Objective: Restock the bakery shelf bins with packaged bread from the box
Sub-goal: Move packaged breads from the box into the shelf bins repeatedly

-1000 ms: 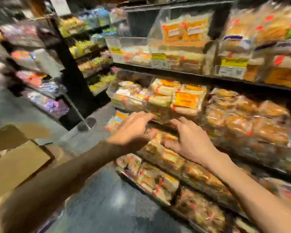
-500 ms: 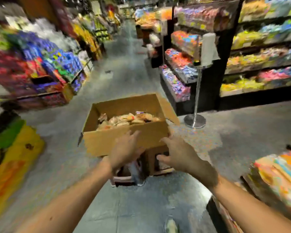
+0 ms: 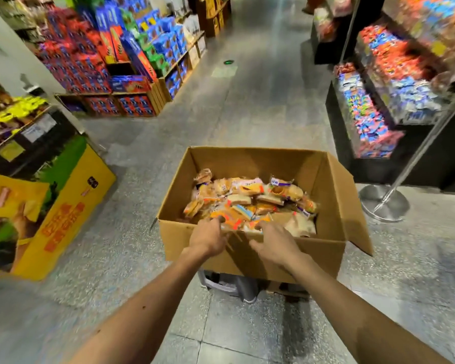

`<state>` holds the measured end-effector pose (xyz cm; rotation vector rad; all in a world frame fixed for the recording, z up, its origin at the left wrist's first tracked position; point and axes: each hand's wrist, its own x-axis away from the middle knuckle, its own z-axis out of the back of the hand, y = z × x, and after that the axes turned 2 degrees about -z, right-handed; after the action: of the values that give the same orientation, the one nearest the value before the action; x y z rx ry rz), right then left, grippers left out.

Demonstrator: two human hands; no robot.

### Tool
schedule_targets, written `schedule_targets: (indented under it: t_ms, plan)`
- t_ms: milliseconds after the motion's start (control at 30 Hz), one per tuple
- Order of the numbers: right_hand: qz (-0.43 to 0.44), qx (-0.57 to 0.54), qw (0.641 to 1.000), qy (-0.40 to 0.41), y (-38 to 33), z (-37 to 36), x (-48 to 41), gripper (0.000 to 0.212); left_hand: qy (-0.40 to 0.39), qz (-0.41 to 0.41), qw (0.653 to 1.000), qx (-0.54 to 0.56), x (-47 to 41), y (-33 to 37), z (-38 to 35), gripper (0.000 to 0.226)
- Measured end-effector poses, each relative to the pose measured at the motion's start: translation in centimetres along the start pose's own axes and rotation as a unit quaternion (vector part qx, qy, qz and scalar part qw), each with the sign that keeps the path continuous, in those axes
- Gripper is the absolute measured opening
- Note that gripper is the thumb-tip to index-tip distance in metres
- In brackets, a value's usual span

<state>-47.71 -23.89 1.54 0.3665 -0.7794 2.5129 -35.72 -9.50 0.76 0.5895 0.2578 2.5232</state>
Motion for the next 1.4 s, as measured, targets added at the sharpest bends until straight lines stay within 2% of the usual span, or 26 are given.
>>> schedule_targets:
  t_ms: [200, 333, 433, 533, 733, 967, 1100, 1200, 1233, 1267, 1333, 1367, 1400]
  plan:
    - [-0.020, -0.043, 0.998, -0.042, -1.6, -2.4, -10.4, 0.041, -0.016, 0.067, 0.998, 0.003, -9.9, -5.7, 0.5, 0.058]
    - [-0.061, -0.110, 0.989, -0.073, -2.9, -5.2, -16.2, 0.034, -0.025, 0.098, 0.995, 0.014, -15.9, -10.1, 0.0, 0.060]
    - [-0.107, -0.166, 0.974, -0.111, -3.9, -7.6, -20.7, 0.033, -0.045, 0.111, 0.992, 0.027, -19.8, -12.8, -0.8, 0.074]
    - [-0.137, -0.220, 0.956, -0.134, -4.7, -10.3, -25.1, 0.049, -0.068, 0.138, 0.986, 0.060, -22.5, -14.8, -1.8, 0.090]
    - [-0.194, -0.279, 0.924, -0.172, -7.7, -14.1, -32.6, 0.067, -0.130, 0.178, 0.968, 0.123, -26.1, -18.8, -3.4, 0.082]
    - [-0.277, -0.362, 0.865, -0.208, -9.5, -17.6, -37.9, 0.085, -0.162, 0.219, 0.945, 0.179, -28.2, -19.9, -5.1, 0.099]
    - [-0.327, -0.395, 0.838, -0.186, -8.6, -20.4, -40.5, 0.073, -0.137, 0.238, 0.939, 0.207, -29.0, -20.6, -6.1, 0.088]
    - [-0.356, -0.433, 0.810, -0.171, -6.6, -22.7, -41.6, 0.104, -0.118, 0.243, 0.936, 0.226, -29.1, -20.8, -6.6, 0.085]
    - [-0.370, -0.447, 0.796, -0.172, -6.4, -22.9, -41.6, 0.106, -0.113, 0.244, 0.935, 0.231, -29.0, -20.7, -6.6, 0.084]
    - [-0.371, -0.465, 0.783, -0.180, -6.1, -22.9, -41.5, 0.095, -0.109, 0.246, 0.933, 0.238, -28.9, -20.7, -6.6, 0.082]
    - [-0.373, -0.490, 0.764, -0.192, -6.8, -21.6, -41.1, 0.051, -0.105, 0.252, 0.927, 0.257, -28.8, -20.7, -6.4, 0.077]
    - [-0.387, -0.492, 0.751, -0.210, -7.3, -20.9, -40.9, 0.036, -0.103, 0.252, 0.924, 0.268, -28.8, -20.7, -6.2, 0.073]
    - [-0.394, -0.499, 0.740, -0.217, -7.1, -21.0, -40.8, 0.030, -0.101, 0.253, 0.920, 0.281, -28.8, -20.7, -6.0, 0.069]
